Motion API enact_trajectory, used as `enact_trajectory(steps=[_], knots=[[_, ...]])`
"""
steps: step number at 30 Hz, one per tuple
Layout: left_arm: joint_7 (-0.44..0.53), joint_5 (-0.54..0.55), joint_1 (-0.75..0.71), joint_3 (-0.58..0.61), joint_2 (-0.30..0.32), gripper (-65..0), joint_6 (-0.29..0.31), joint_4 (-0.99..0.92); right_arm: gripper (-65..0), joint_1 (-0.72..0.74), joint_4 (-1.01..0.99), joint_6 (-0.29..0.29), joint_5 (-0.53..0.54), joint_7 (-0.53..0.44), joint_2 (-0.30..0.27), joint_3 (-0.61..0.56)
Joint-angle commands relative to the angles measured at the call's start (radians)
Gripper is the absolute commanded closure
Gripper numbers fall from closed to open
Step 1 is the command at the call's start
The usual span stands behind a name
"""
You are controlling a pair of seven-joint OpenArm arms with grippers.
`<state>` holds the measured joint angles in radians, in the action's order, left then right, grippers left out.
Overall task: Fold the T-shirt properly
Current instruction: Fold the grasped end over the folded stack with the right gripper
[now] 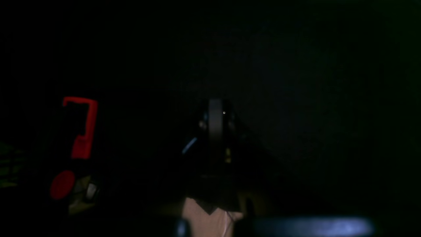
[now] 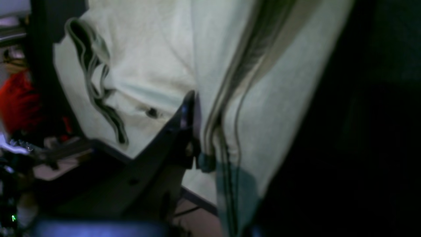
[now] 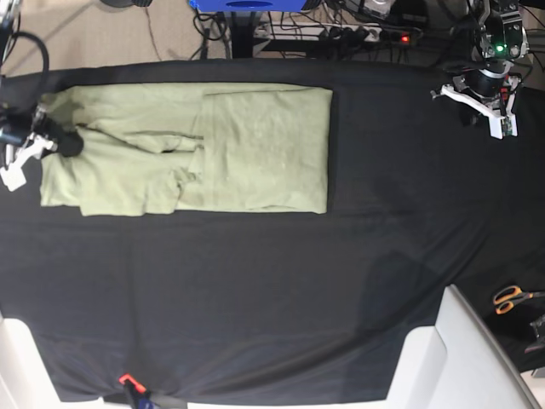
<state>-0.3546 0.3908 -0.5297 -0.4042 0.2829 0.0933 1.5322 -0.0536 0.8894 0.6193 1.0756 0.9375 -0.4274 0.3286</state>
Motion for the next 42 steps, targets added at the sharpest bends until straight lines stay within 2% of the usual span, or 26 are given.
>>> enact_trajectory(steps=[1,3,4,6,10,16,23,26,28,36,42], knots=[[0.016,0.0,0.001,-0.006,0.016,0.0,-0.005,0.015,-0.3,-0.019,0.092,-0.029,0.021,-0.021,-0.015,0.004],[0.016,0.0,0.001,-0.006,0.016,0.0,-0.005,0.015,-0.3,-0.084,0.271,-0.171,-0.005,-0.051,0.025,0.002],[0.016,0.0,0.001,-0.006,0.016,0.0,-0.005,0.015,-0.3,-0.11,0.368,-0.247,-0.051,-0.059,0.043,0.002],[0.016,0.0,0.001,-0.006,0.016,0.0,-0.005,0.015,-0.3,-0.148,0.541,-0.361,-0.176,-0.053,0.091,0.002],[0.016,0.0,0.001,-0.006,0.016,0.0,-0.005,0.015,-0.3,-0.173,0.768,-0.468,-0.446,-0.011,0.174,-0.122],[0.016,0.0,0.001,-0.006,0.016,0.0,-0.005,0.015,-0.3,-0.179,0.891,-0.623,-0.78,0.024,0.304,-0.371],[0.016,0.0,0.001,-0.006,0.016,0.0,-0.005,0.015,-0.3,-0.185,0.914,-0.818,-1.009,0.016,0.401,-0.622],[0.016,0.0,0.001,-0.006,0.016,0.0,-0.005,0.015,-0.3,-0.179,0.908,-0.905,-1.029,0.013,0.414,-0.71],[0.016,0.0,0.001,-0.006,0.016,0.0,-0.005,0.015,-0.3,-0.164,0.905,-0.93,-1.029,0.004,0.424,-0.75],[0.016,0.0,0.003,-0.006,0.016,0.0,-0.005,0.015,-0.2,-0.144,0.885,-0.932,-1.029,-0.007,0.525,-0.759],[0.016,0.0,0.003,-0.006,0.016,0.0,-0.005,0.012,-0.2,-0.145,0.842,-0.933,-1.026,-0.01,0.534,-0.781]])
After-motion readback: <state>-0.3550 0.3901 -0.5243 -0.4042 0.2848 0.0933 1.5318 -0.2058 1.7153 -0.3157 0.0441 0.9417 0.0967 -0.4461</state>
